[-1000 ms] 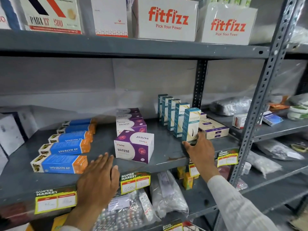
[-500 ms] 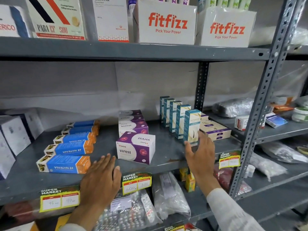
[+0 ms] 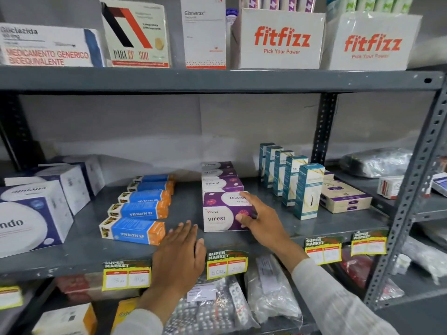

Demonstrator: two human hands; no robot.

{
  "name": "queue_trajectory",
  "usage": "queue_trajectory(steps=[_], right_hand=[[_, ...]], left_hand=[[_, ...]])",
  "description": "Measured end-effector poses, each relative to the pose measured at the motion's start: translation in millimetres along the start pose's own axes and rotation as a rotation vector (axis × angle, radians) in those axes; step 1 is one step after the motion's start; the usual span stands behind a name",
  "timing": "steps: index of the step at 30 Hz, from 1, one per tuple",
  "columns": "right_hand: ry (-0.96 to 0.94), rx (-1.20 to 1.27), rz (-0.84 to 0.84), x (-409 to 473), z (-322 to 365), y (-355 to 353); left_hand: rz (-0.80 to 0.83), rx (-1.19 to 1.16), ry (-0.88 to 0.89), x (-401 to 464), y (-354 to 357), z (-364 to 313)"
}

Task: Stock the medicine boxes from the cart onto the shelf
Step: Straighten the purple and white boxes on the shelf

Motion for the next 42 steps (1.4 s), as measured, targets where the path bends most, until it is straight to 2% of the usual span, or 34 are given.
queue_trajectory(steps=[3, 11, 25, 32, 35, 38, 40, 42], right_hand=[[0.013, -0.036, 0.043, 7.5, -4.1, -2.7], [-0.012, -0.276, -0.013, 2.8, -3.3, -0.8], [-0.025, -0.274, 0.046, -3.7, 19.4, -5.4], [0.011, -0.299, 0.064, -5.1, 19.7, -2.9], [0.024, -0.308, 0.074, -5.8, 19.8, -0.7], [-0.038, -0.358, -0.067, -11.0, 34.7, -0.1], [-0.186, -0.354, -0.232, -16.7, 63.9, 3.5], [-0.381, -0.425, -0.293, -20.8, 99.2, 23.3]], left_hand=[[0.000, -0.011, 0.004, 0.4, 0.2, 0.0], [0.013, -0.009, 0.008, -0.8, -1.0, -1.5], [-0.045, -0.042, 0.007, -2.4, -5.1, -2.2], [-0.033, -0.068, 0.015, -3.6, -7.3, -2.9], [0.003, -0.150, 0.006, -4.5, -11.5, -1.5], [-0.039, -0.393, -0.030, -12.2, -40.1, 10.3], [-0.135, -0.516, -0.071, -22.1, -69.9, 35.1], [-0.246, -0.572, -0.115, -32.3, -95.0, 72.2]])
Point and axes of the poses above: each hand's wrist, its own x-axis towards the middle knuckle, its own y-axis out of the palm, z = x × y, the point moved 8 cm from there along x, towards the middle knuckle, and after that the axes turned 10 degrees about -y, right-handed, at the moved point
